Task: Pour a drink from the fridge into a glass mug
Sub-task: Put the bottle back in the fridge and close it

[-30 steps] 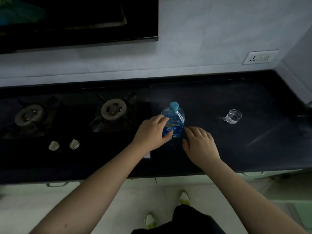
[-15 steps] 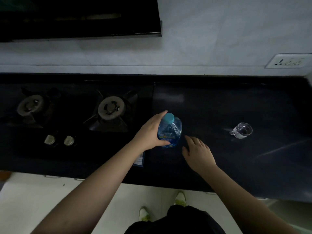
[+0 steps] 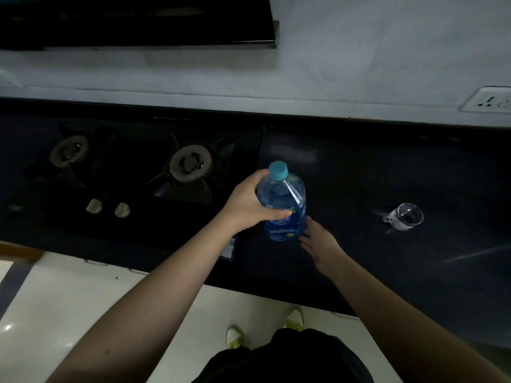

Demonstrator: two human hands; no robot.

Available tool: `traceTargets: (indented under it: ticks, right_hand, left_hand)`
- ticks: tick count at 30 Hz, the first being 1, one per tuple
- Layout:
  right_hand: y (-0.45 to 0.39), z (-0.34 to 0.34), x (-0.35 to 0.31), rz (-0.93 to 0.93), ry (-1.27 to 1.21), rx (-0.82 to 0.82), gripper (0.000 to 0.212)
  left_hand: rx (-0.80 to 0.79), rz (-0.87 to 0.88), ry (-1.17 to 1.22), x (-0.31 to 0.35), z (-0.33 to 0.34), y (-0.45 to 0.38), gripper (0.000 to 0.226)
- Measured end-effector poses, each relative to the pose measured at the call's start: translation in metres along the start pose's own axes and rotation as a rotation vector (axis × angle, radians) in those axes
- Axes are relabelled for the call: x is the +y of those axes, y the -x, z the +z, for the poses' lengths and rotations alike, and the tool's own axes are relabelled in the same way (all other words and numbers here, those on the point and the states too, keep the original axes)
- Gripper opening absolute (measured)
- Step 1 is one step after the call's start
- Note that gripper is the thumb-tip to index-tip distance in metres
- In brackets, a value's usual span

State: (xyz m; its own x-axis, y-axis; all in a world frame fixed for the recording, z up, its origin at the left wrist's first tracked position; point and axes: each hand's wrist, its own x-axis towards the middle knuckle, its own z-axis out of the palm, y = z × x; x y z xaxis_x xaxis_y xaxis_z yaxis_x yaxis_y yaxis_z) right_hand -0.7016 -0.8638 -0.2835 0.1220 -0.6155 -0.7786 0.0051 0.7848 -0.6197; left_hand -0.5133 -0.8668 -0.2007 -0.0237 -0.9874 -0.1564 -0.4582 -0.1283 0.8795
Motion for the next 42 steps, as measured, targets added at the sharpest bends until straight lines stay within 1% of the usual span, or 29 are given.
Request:
traceTargets:
  ticks: [2, 6, 10, 13, 17, 21, 24, 27, 30, 32, 34, 38, 42]
  right_hand:
    - [0.0, -0.001, -0.004, 0.022, -0.172, -0.052, 0.042]
    - [0.001, -0.001, -0.006, 0.003, -0.269, -0.157, 0.046]
    - [0.001, 0.008, 0.0, 0.0, -0.229, -0.273, 0.051]
    - [0.006, 0.027, 0.004, 0.011, -0.2, -0.339, 0.046]
    - [0.023, 0.06, 0.012, 0.024, -0.075, -0.474, 0.041]
    - [0.046, 0.095, 0.028, 0.017, 0.077, -0.575, 0.031]
    - [0.069, 0.125, 0.049, 0.022, 0.168, -0.575, 0.03]
    - [0.095, 0.152, 0.078, 0.01, 0.286, -0.599, 0.033]
    - [0.13, 0.175, 0.109, 0.015, 0.333, -0.641, 0.034]
    - [0.159, 0.188, 0.132, 0.039, 0.313, -0.666, 0.026]
    - [0.184, 0.198, 0.156, 0.05, 0.35, -0.679, 0.021]
    - [0.222, 0.214, 0.203, 0.037, 0.483, -0.725, 0.022]
    - [0.256, 0.234, 0.246, 0.032, 0.628, -0.792, 0.026]
  left_hand:
    - [0.016, 0.026, -0.004, 0.013, -0.004, 0.008, 0.082]
    - [0.069, 0.069, -0.019, 0.027, -0.01, 0.026, 0.082]
    - [0.154, 0.063, -0.027, 0.03, -0.021, 0.051, 0.081]
    - [0.208, 0.071, -0.069, 0.029, -0.034, 0.075, 0.079]
    - [0.265, 0.044, -0.125, 0.024, -0.057, 0.115, 0.082]
    - [0.357, -0.017, -0.171, 0.014, -0.078, 0.163, 0.084]
    - [0.454, -0.077, -0.163, 0.004, -0.089, 0.211, 0.085]
    - [0.536, -0.126, -0.163, -0.007, -0.092, 0.265, 0.086]
    - [0.592, -0.16, -0.171, -0.017, -0.092, 0.321, 0.086]
    - [0.624, -0.197, -0.157, -0.022, -0.09, 0.361, 0.082]
    - [0.681, -0.231, -0.152, -0.026, -0.088, 0.402, 0.081]
    - [0.787, -0.278, -0.101, -0.035, -0.079, 0.476, 0.085]
    - [0.902, -0.341, -0.047, -0.04, -0.07, 0.545, 0.082]
